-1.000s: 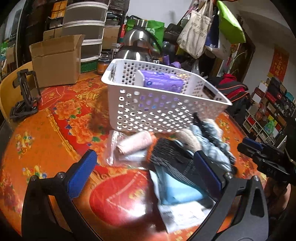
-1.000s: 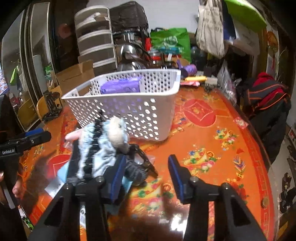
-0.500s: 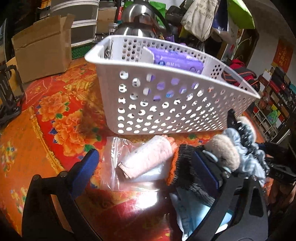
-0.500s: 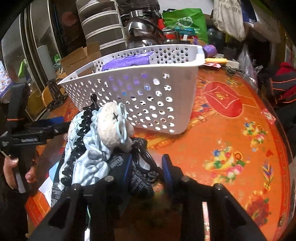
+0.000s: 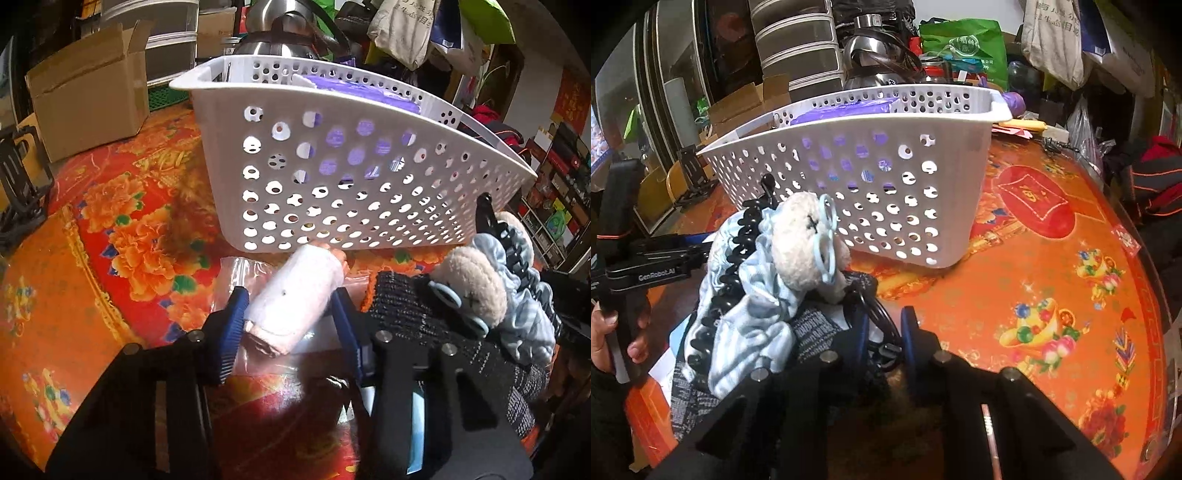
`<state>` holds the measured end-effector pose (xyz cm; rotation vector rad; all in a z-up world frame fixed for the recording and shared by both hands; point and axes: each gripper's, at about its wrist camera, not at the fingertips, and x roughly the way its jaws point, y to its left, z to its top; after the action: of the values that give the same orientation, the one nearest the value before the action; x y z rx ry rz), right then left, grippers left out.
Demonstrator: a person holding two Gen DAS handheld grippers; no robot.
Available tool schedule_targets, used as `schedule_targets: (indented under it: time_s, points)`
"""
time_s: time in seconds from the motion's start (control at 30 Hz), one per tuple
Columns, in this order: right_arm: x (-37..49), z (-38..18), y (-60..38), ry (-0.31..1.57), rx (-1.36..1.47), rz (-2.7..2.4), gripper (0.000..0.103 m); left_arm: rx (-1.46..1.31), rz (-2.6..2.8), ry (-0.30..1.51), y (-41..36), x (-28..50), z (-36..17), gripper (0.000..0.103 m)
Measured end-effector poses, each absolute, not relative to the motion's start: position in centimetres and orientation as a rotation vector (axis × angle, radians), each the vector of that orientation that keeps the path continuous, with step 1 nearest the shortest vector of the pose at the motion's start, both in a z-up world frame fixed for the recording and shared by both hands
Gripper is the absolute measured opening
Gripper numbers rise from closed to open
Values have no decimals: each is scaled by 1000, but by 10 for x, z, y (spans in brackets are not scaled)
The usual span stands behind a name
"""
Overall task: Organize soft objects
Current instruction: 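Grasp the pink rolled towel with the left tool while the right tool grasps the plush toy, then lower the pink towel into the basket with the left tool and open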
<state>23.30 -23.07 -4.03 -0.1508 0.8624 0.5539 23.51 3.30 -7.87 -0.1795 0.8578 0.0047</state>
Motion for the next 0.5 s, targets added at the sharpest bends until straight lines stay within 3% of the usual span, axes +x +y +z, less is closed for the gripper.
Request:
schedule_targets:
  time_s: [0.5]
  points:
    - [219,-20,-255,752,-91,501,11,-210,51,762,46,206,-62,32]
